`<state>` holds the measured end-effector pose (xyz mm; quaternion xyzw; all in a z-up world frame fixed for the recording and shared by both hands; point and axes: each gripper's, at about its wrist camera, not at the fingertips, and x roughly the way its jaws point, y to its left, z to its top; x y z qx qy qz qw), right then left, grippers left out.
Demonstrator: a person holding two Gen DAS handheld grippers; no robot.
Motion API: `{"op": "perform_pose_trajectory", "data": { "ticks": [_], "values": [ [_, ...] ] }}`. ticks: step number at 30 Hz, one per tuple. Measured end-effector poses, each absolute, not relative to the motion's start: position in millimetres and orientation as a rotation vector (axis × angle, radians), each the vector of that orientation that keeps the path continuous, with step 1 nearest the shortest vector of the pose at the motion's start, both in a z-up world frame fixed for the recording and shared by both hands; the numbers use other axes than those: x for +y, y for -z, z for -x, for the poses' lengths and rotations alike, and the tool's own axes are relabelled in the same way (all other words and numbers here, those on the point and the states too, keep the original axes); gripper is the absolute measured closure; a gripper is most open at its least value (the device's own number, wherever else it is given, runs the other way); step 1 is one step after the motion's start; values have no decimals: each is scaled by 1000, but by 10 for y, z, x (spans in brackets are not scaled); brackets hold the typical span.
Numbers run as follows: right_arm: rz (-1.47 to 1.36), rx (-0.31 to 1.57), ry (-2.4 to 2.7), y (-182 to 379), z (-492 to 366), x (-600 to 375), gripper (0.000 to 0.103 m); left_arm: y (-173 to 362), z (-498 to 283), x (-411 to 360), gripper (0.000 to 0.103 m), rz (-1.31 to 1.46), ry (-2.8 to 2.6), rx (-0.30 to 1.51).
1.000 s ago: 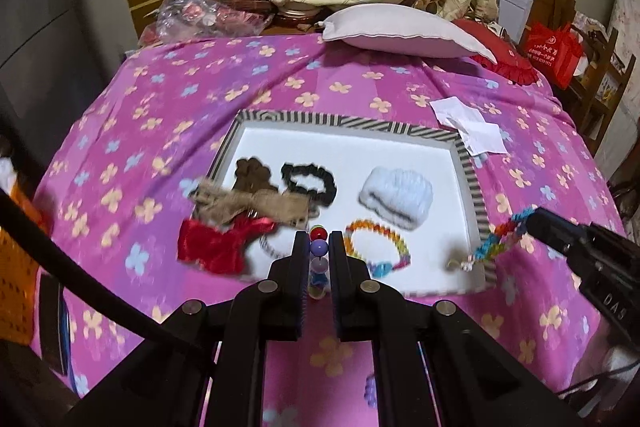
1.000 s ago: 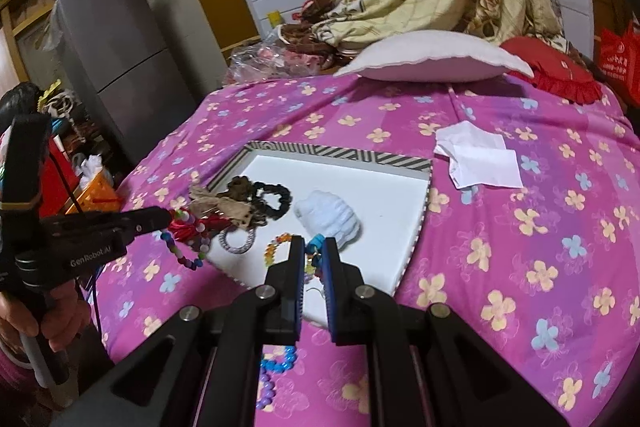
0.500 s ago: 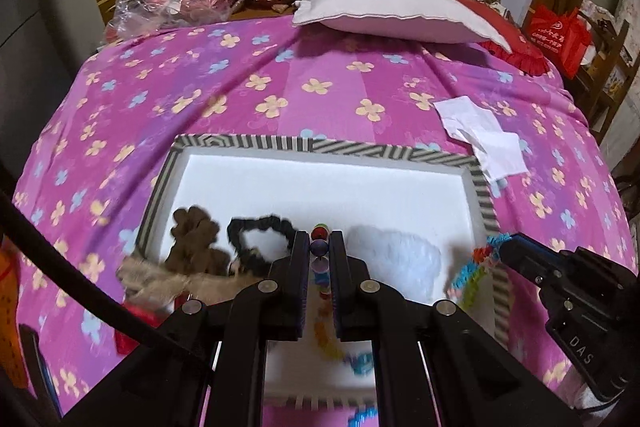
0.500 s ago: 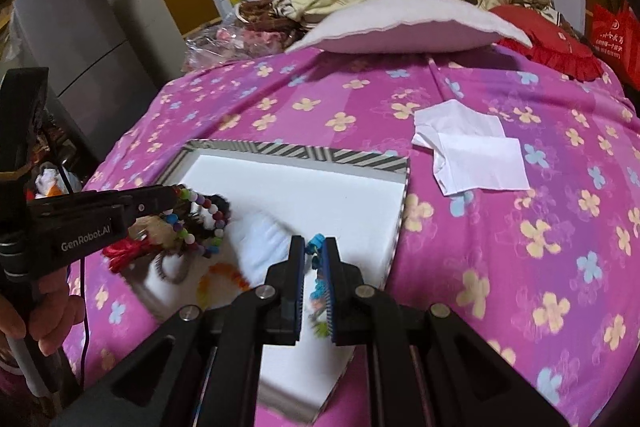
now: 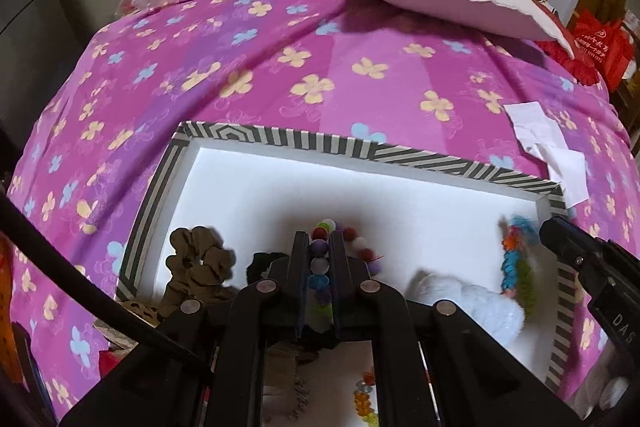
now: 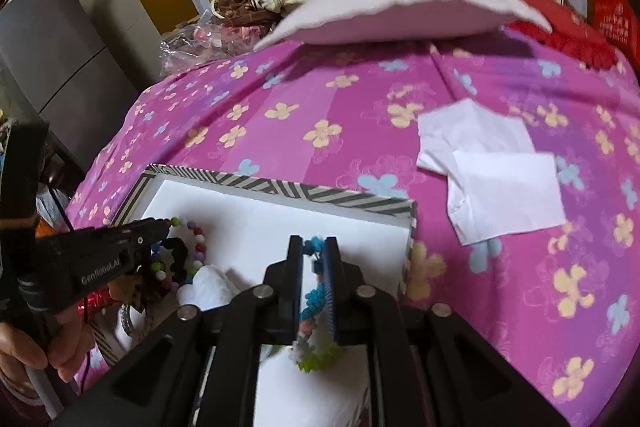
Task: Organize jewelry
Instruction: 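Lower both bead bracelets into the tray and open both grippers, then move both grippers back toward the purple and blue bracelets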
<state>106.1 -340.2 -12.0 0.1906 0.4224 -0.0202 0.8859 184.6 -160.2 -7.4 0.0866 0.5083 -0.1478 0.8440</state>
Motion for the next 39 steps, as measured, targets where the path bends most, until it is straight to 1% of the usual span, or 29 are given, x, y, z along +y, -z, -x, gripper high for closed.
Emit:
{"op": "perform_pose_trajectory", "data": {
  "ticks": [1,3,4,6,7,10,11,23,32,39],
  "values": [
    [-409,879,46,138,-1049,-3422,77,87,-1850,-1592,73,-175,316,1078],
    [-421,874,48,138,-1002,-3442,76,95,-1858,-1576,72,-155,325,1086],
    [-422,871,50,129,-973,-3444,76,92,-1858,-1568,71,-150,326,1088],
    [-424,863,47,94,-915,-3447,75,79,-1842,-1568,64,-141,328,1086],
    [-424,860,44,78,-888,-3447,74,70,-1835,-1566,63,-138,330,1087],
    [-411,850,43,7,-798,-3420,63,24,-1760,-1562,63,-139,338,1082],
    [-408,842,47,-23,-760,-3408,62,0,-1727,-1561,62,-145,337,1075],
    [-362,816,28,-218,-378,-3142,55,-293,-1279,-1382,62,-187,295,972],
    [-331,811,-4,-303,-99,-2824,50,-385,-910,-1190,62,-192,293,938],
    [-311,828,-20,-273,108,-2620,48,-405,-656,-1025,62,-182,284,919]
  ]
}}
